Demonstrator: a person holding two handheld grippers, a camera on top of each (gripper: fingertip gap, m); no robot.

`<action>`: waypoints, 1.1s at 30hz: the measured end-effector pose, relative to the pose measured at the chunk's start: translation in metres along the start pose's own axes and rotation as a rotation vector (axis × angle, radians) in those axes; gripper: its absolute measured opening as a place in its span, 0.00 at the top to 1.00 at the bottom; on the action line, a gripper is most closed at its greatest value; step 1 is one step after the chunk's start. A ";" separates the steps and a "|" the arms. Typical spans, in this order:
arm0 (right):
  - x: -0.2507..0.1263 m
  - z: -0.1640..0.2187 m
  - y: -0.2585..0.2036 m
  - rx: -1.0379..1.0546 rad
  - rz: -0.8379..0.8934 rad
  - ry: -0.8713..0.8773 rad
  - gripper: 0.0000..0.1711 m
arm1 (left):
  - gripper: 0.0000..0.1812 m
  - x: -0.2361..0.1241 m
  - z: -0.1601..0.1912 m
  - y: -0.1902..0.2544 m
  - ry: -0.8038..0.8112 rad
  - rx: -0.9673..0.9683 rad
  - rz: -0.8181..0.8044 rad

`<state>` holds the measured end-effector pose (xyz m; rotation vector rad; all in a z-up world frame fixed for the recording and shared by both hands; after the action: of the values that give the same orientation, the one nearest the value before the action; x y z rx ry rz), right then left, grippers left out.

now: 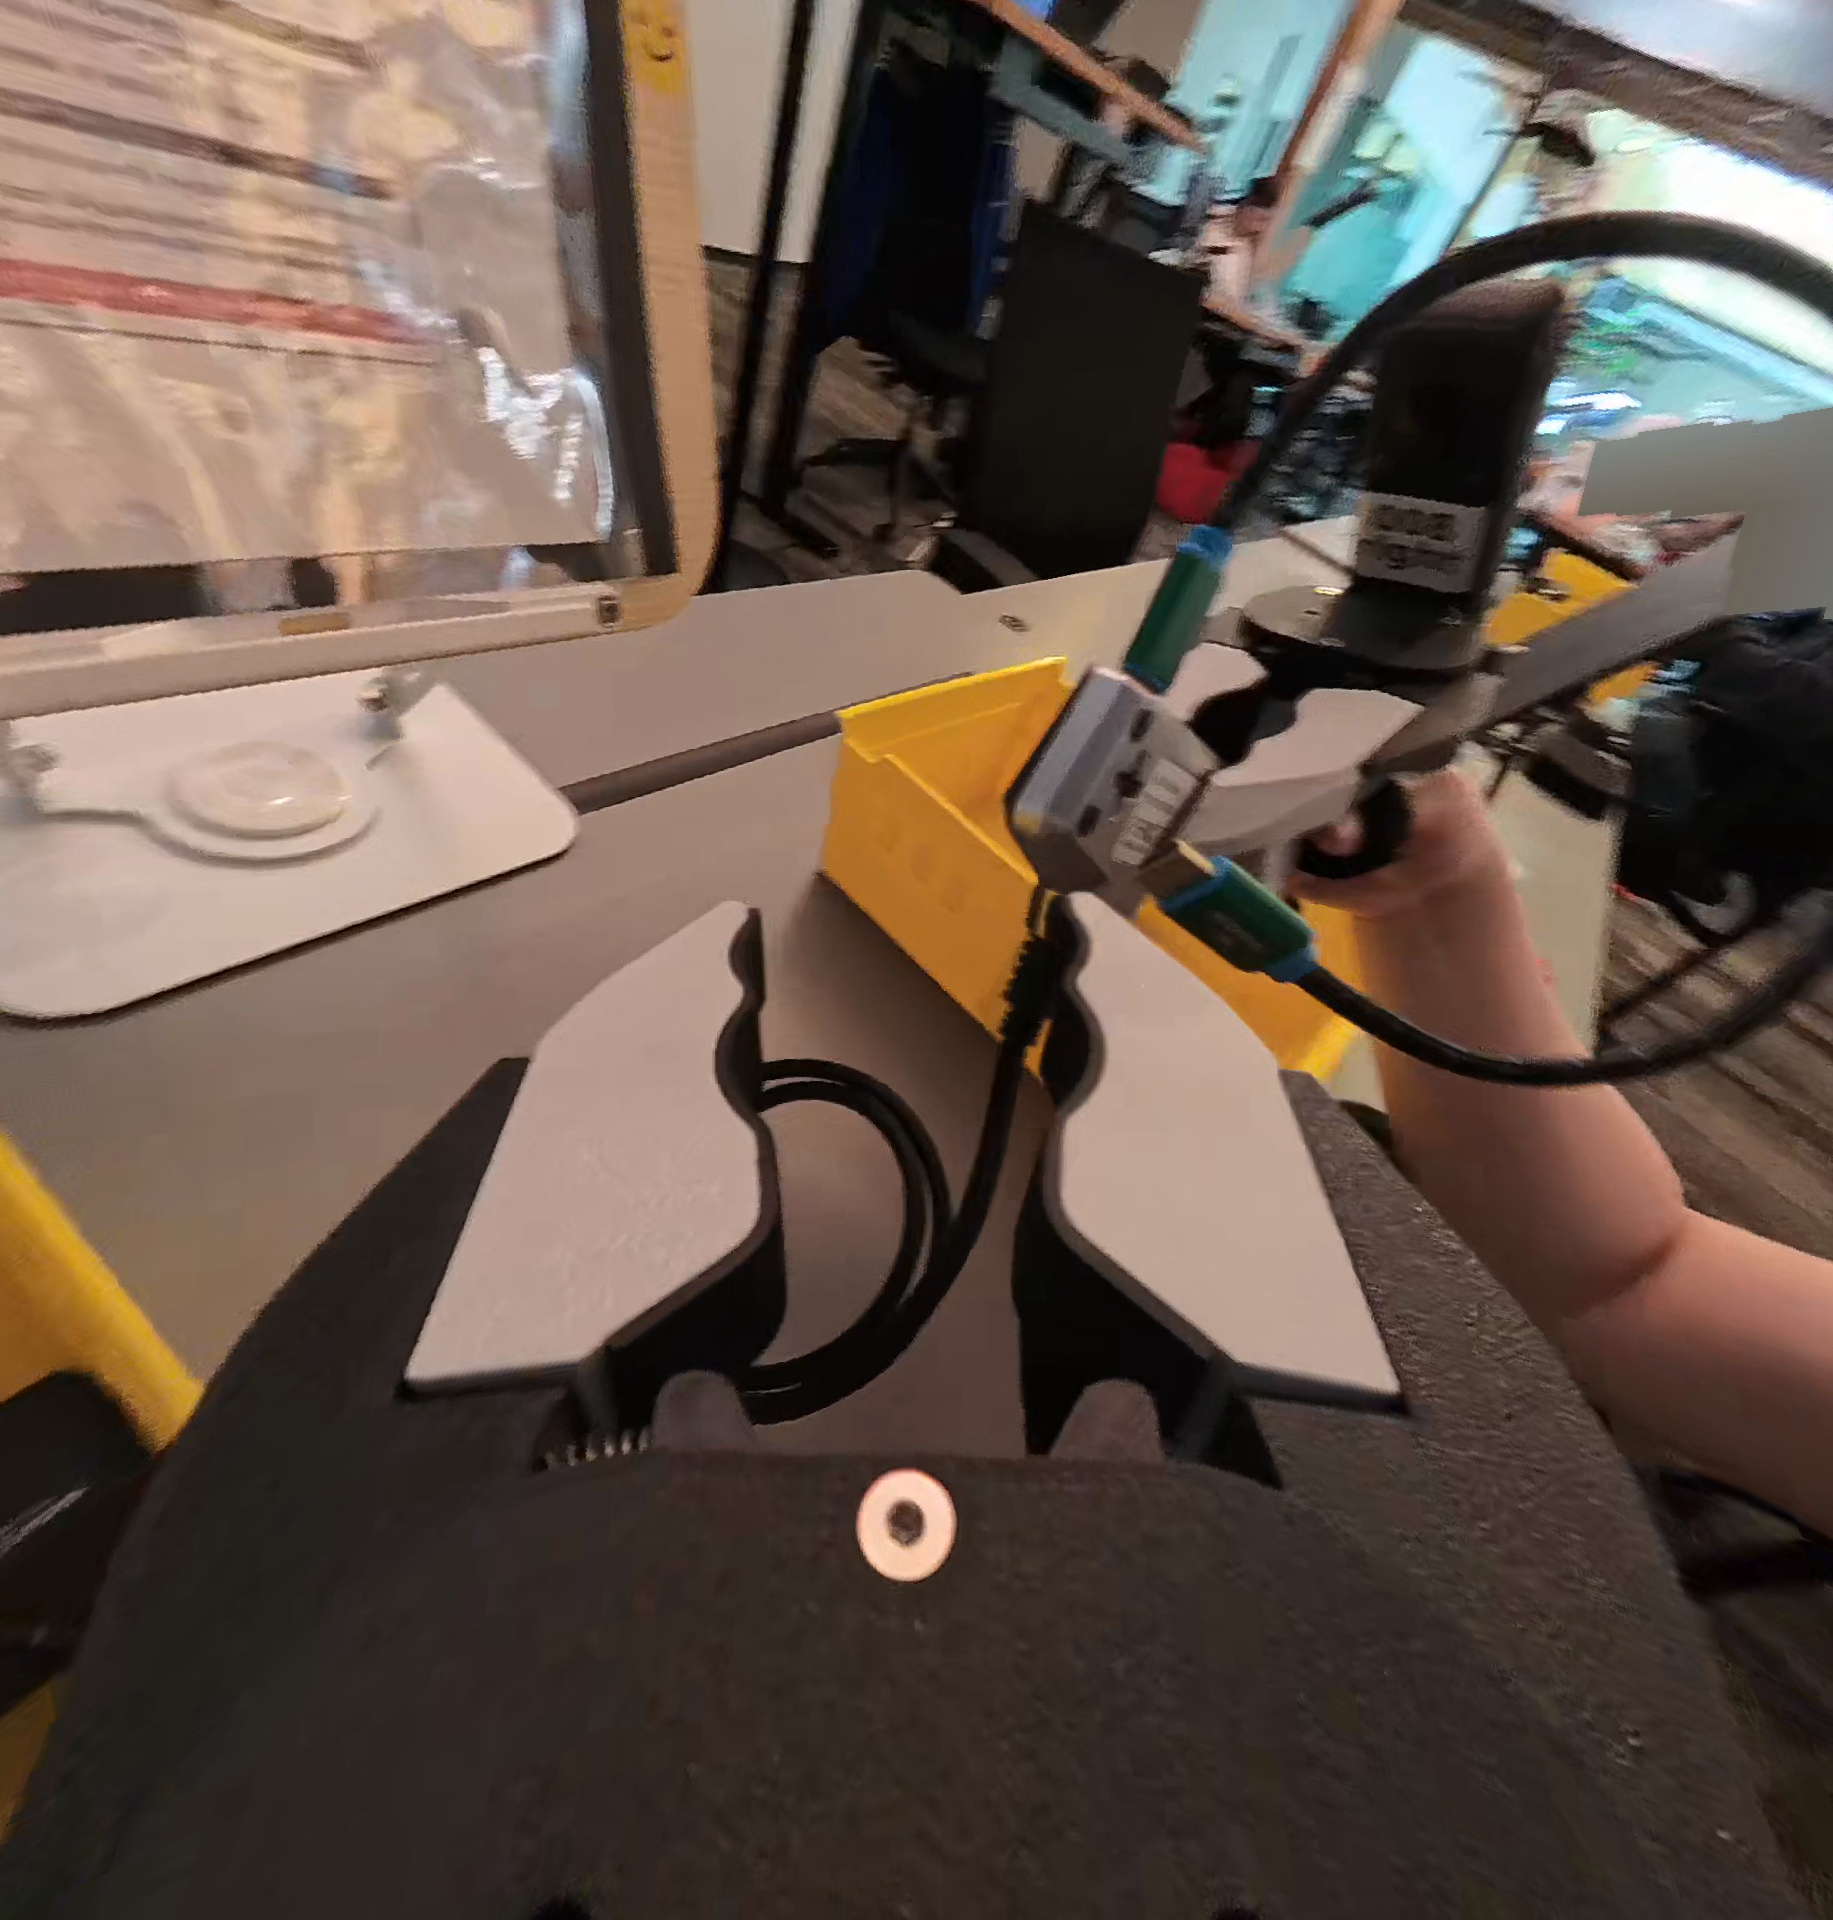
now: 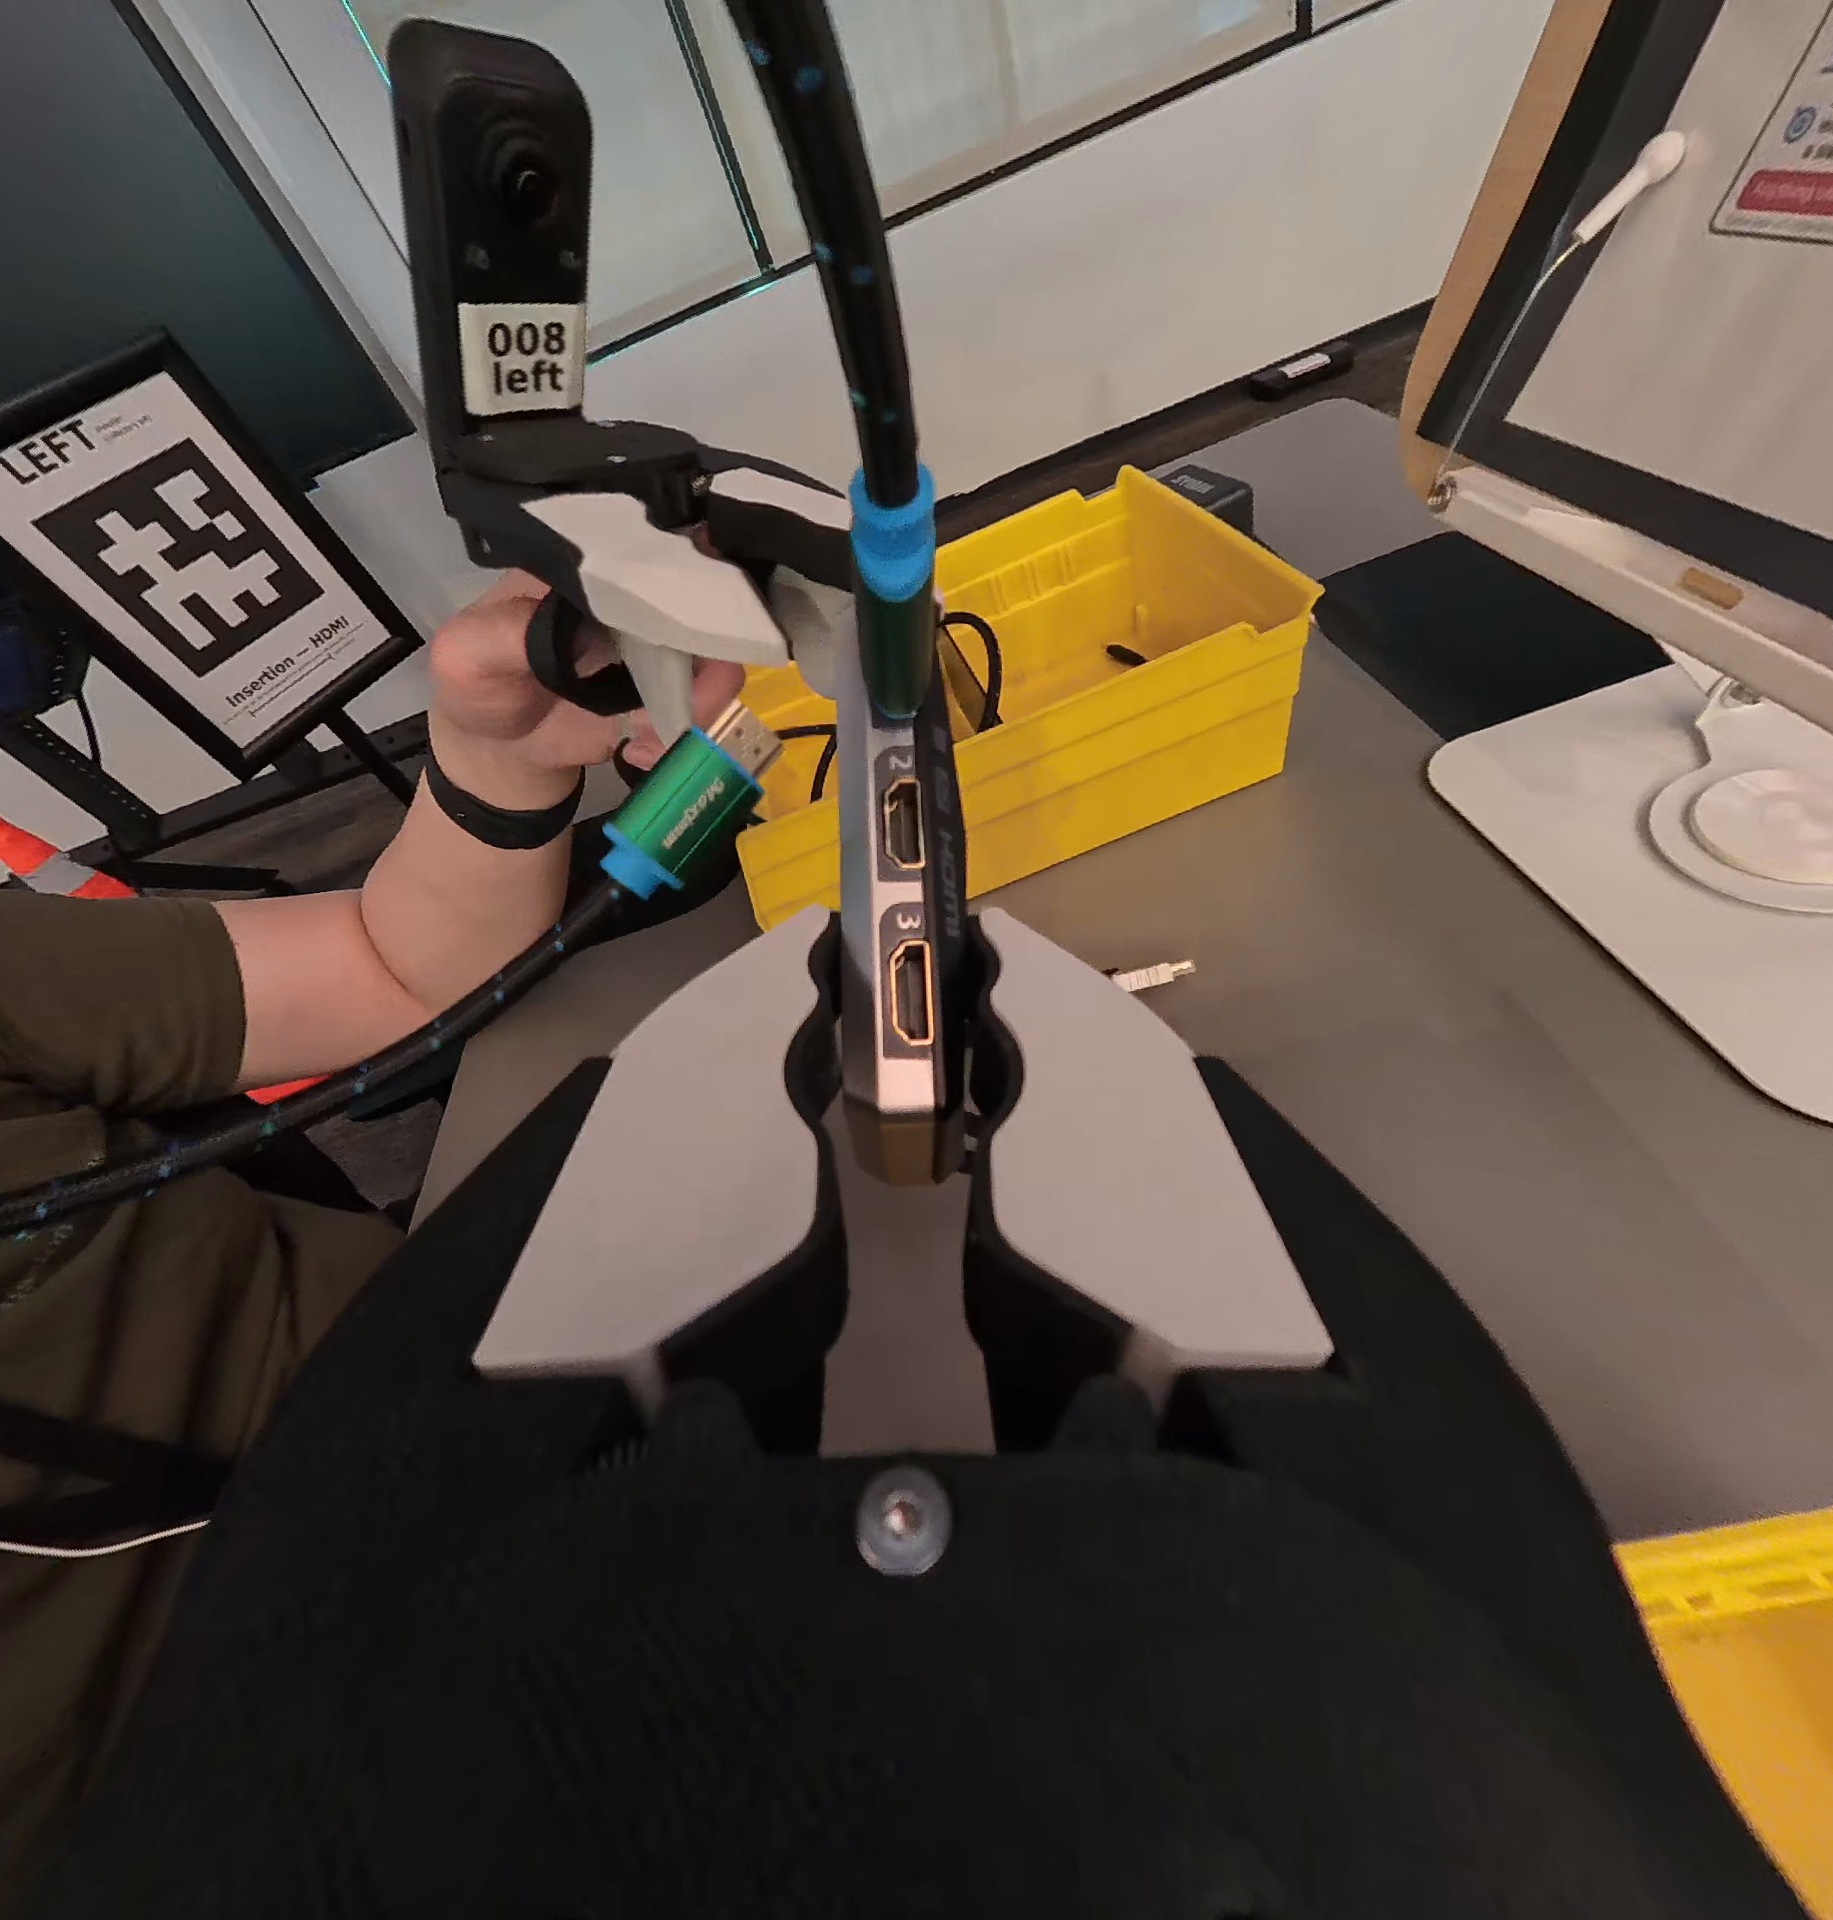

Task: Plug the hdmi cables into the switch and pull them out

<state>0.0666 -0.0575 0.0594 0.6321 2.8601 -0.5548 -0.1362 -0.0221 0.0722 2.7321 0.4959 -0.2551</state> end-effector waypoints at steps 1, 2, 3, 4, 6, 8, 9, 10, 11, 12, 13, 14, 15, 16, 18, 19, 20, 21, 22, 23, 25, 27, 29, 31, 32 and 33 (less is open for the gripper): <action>0.001 0.001 0.000 0.006 0.000 -0.006 0.88 | 0.72 0.001 0.002 0.000 -0.014 0.018 -0.012; 0.002 0.002 0.000 0.009 -0.001 -0.013 0.88 | 0.66 0.002 0.003 0.001 -0.030 0.047 0.003; 0.002 0.002 0.000 0.008 -0.002 -0.019 0.88 | 0.58 0.003 0.003 0.004 -0.030 0.063 0.030; 0.002 0.002 0.000 0.005 -0.002 -0.021 0.88 | 0.55 0.003 0.002 0.007 -0.015 0.057 0.060; 0.001 0.002 0.000 0.002 0.001 -0.021 0.88 | 0.53 0.004 0.000 0.014 0.022 0.040 0.121; -0.001 0.002 0.001 0.005 0.004 -0.017 0.88 | 0.47 0.005 0.000 0.019 0.031 0.063 0.140; -0.002 0.002 0.002 0.006 0.005 -0.018 0.88 | 0.46 0.006 0.001 0.020 0.026 0.076 0.132; -0.002 0.003 0.002 0.008 0.006 -0.019 0.88 | 0.46 0.007 0.002 0.021 0.021 0.082 0.122; -0.002 0.003 0.003 0.012 0.008 -0.020 0.88 | 0.46 0.008 0.002 0.021 0.017 0.081 0.108; -0.002 0.003 0.004 0.015 0.010 -0.020 0.88 | 0.47 0.009 0.004 0.021 0.008 0.083 0.098; -0.002 0.003 0.004 0.017 0.011 -0.019 0.88 | 0.46 0.011 0.005 0.021 -0.004 0.085 0.088; -0.002 0.004 0.005 0.018 0.011 -0.020 0.88 | 0.47 0.013 0.006 0.020 -0.007 0.085 0.072; -0.002 0.004 0.005 0.018 0.010 -0.024 0.88 | 0.49 0.015 0.008 0.020 -0.007 0.093 0.058; -0.002 0.005 0.005 0.017 0.011 -0.029 0.88 | 0.48 0.018 0.010 0.021 -0.017 0.101 0.058; -0.002 0.005 0.005 0.015 0.014 -0.034 0.88 | 0.44 0.022 0.014 0.021 -0.038 0.128 0.041; -0.002 0.005 0.005 0.014 0.014 -0.036 0.88 | 0.41 0.023 0.015 0.020 -0.031 0.154 0.003; -0.002 0.005 0.005 0.013 0.014 -0.036 0.88 | 0.41 0.023 0.015 0.018 -0.024 0.188 -0.051; -0.002 0.005 0.005 0.014 0.015 -0.038 0.88 | 0.38 0.023 0.014 0.015 -0.017 0.236 -0.125; -0.001 0.006 0.006 0.015 0.018 -0.039 0.88 | 0.37 0.021 0.013 0.012 -0.007 0.292 -0.215; -0.001 0.006 0.006 0.016 0.019 -0.041 0.88 | 0.34 0.018 0.010 0.009 0.010 0.359 -0.322; -0.001 0.007 0.007 0.022 0.019 -0.043 0.88 | 0.34 0.010 0.005 0.008 0.062 0.531 -0.542; -0.002 0.007 0.008 0.029 0.020 -0.042 0.88 | 0.33 0.005 0.001 0.013 0.102 0.673 -0.689; -0.001 0.008 0.009 0.034 0.019 -0.043 0.88 | 0.32 0.008 0.003 0.020 0.105 0.689 -0.674; -0.001 0.008 0.009 0.035 0.020 -0.047 0.88 | 0.29 0.013 0.006 0.023 0.086 0.660 -0.628; -0.001 0.008 0.009 0.036 0.021 -0.049 0.88 | 0.29 0.014 0.006 0.023 0.085 0.672 -0.638; -0.001 0.008 0.009 0.035 0.020 -0.053 0.88 | 0.29 0.014 0.007 0.022 0.078 0.674 -0.636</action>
<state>0.0715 -0.0536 0.0492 0.6410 2.7978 -0.6107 -0.1155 -0.0396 0.0694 3.1206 1.5420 -0.5569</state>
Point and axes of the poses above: each gripper's, where its closed fingertips meet, x out along the fingers, z out of its underside, y = z × x across the jaws, the point moved 7 cm from there along -x, back along the fingers, and after that the axes turned 1 degree about x, right-handed, at the moved point
